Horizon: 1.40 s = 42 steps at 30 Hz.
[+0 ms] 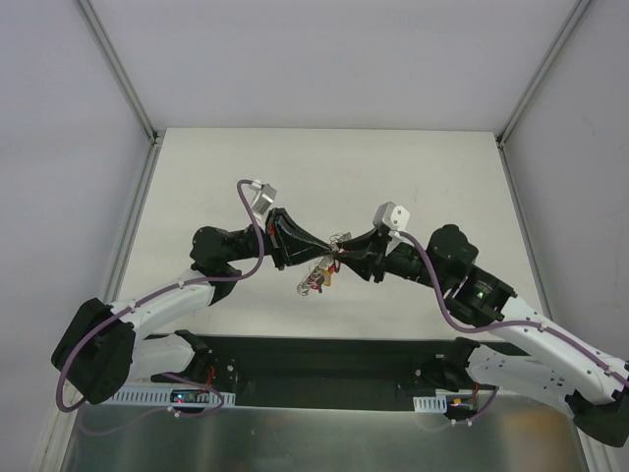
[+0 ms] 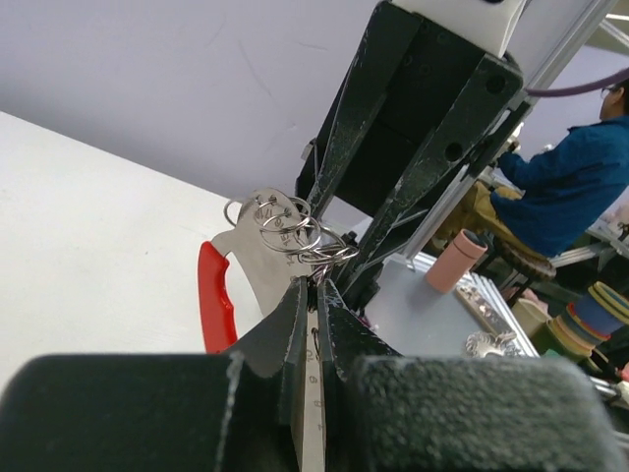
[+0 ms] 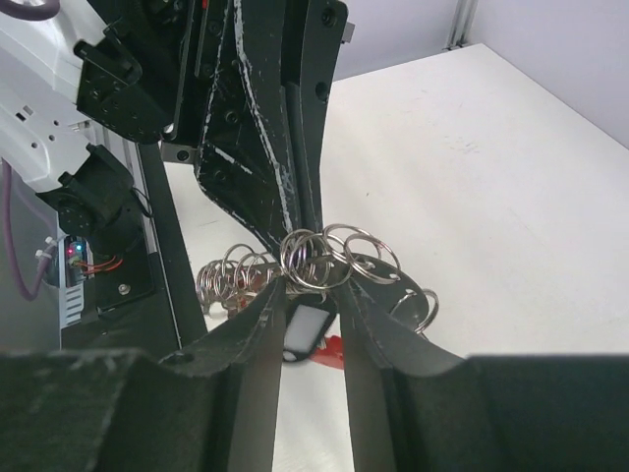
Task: Remove the keys from the keyring
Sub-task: Adjust the key on the keyring.
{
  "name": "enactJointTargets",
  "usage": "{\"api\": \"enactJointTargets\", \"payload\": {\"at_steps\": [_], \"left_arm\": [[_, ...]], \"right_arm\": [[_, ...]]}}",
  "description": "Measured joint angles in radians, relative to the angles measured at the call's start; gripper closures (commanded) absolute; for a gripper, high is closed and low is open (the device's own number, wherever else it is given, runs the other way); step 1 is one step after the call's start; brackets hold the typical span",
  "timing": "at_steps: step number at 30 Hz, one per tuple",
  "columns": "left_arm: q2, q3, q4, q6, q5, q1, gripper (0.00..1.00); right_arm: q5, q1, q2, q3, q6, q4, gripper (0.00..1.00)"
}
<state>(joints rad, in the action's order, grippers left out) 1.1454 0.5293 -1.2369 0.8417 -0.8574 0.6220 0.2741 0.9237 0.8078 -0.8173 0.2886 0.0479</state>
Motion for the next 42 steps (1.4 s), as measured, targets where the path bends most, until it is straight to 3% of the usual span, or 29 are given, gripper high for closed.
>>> {"api": "enactJointTargets", "payload": {"at_steps": [5, 19, 30, 42], "left_arm": [[0.029, 0.018, 0.02, -0.033, -0.032, -0.002, 1.0], [0.026, 0.037, 0.115, -0.127, -0.061, -0.002, 1.0], [-0.054, 0.037, 0.224, -0.284, -0.085, 0.0, 1.0], [-0.055, 0.037, 0.274, -0.308, -0.074, 0.0, 1.0]], "right_arm": [[-0.035, 0.0, -0.004, 0.0, -0.02, -0.015, 0.64], [-0.121, 0.004, -0.018, -0.004, -0.1, -0.063, 0.69], [-0.165, 0.006, 0.031, -0.064, -0.177, -0.121, 0.69], [-0.181, 0.006, 0.066, -0.107, -0.218, -0.194, 0.68]]}}
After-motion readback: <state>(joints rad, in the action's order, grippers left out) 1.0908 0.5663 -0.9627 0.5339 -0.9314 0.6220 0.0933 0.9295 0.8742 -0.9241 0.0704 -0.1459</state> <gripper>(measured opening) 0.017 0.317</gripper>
